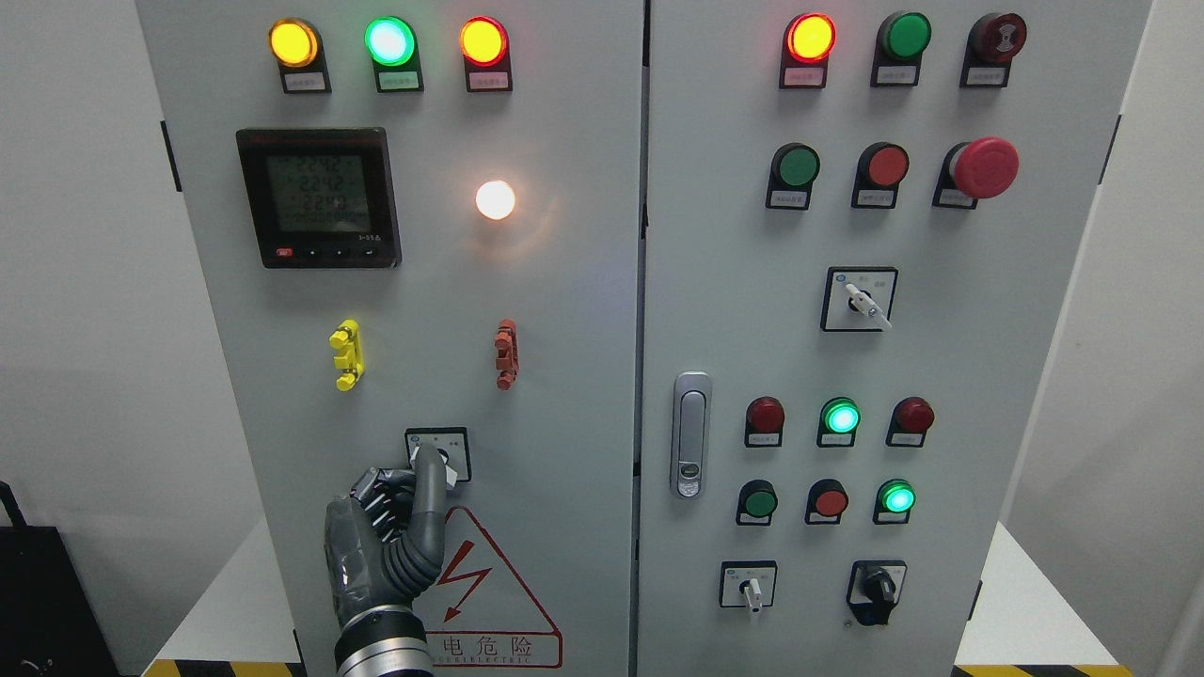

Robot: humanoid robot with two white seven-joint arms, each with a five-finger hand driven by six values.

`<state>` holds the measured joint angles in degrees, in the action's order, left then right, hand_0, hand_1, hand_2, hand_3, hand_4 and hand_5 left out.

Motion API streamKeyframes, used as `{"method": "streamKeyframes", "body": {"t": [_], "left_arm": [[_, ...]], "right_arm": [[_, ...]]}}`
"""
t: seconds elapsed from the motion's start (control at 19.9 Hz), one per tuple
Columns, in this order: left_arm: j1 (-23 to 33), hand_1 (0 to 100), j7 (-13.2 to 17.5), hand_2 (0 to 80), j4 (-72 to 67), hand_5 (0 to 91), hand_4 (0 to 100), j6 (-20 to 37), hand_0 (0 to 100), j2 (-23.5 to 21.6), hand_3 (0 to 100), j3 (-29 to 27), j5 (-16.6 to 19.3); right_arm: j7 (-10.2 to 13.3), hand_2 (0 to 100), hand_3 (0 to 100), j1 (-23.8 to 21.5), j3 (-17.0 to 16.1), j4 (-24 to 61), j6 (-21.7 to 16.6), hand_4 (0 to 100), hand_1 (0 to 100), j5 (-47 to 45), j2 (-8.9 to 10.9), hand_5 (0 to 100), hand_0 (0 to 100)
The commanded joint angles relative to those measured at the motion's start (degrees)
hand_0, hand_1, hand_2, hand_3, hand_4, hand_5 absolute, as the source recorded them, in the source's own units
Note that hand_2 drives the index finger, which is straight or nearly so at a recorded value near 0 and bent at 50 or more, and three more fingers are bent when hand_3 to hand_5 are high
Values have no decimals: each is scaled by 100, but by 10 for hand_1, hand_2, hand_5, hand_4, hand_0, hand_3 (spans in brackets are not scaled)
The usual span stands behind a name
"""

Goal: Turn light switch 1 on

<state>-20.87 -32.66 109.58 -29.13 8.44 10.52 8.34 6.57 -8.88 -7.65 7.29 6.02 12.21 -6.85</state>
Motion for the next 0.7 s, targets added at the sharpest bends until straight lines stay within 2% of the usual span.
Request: {"method": "streamKeyframes", "body": {"t": [0.0,0.3,0.65], "left_arm": [[-5,357,49,653,2,818,896,48,239,0,935,3,-8],[30,346,49,661,11,822,900,57,170,0,942,3,-26],[135,346,58,669,55,826,905,75,149,-18,950,3,-26]], "right_arm": [[29,0,0,0,0,0,-5,0,0,-8,0,0,54],[29,0,0,0,0,0,-5,0,0,1,0,0,54],[38,0,0,0,0,0,-5,0,0,1,0,0,54]]}}
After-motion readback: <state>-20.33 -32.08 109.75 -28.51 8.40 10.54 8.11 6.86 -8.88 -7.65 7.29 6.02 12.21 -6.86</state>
